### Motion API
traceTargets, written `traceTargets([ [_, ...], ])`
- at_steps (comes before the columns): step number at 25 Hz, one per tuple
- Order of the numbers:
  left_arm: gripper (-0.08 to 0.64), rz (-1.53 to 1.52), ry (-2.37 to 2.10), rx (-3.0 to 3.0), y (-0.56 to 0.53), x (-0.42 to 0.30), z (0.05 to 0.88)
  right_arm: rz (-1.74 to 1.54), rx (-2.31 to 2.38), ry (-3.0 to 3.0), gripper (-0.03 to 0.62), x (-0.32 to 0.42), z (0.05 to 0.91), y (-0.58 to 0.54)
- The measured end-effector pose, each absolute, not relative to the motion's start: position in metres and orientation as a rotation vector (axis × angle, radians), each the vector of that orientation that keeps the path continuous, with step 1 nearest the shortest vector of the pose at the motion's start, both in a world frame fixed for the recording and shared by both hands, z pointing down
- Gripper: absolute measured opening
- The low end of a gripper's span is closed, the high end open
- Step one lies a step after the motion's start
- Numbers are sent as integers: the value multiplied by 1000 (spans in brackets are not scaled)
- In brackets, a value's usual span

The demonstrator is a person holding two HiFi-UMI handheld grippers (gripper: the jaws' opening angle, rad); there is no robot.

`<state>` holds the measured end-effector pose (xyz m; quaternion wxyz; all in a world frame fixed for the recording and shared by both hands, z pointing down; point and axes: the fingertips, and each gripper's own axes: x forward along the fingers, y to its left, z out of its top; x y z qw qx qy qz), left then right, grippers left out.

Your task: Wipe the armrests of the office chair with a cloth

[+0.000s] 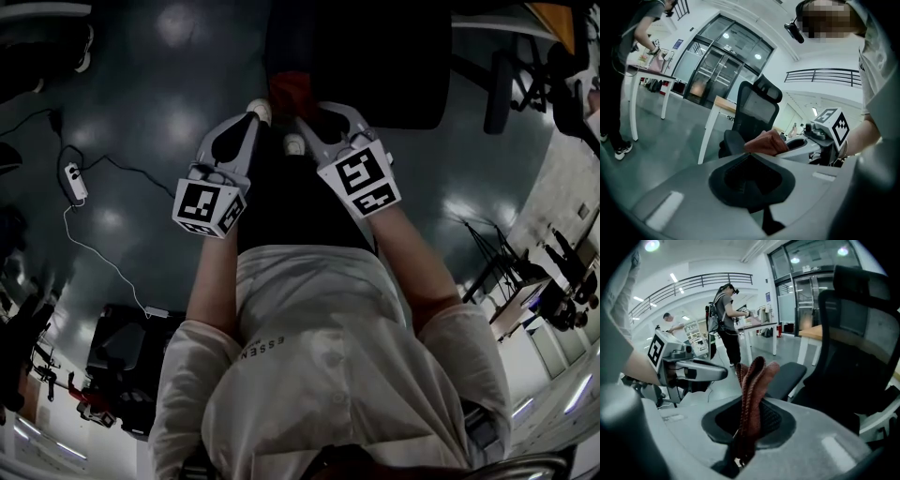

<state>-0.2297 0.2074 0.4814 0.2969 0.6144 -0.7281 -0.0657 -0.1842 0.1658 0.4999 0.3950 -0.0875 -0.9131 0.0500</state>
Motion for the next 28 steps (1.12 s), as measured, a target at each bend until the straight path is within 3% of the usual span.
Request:
traceTargets([
  [12, 18, -35, -1787, 1787, 143, -243, 501, 18, 134, -2322, 48, -256, 537, -5],
  [28, 18, -24, -1736, 1735, 152, -235, 527, -192, -182, -2282, 48, -268, 571, 26],
])
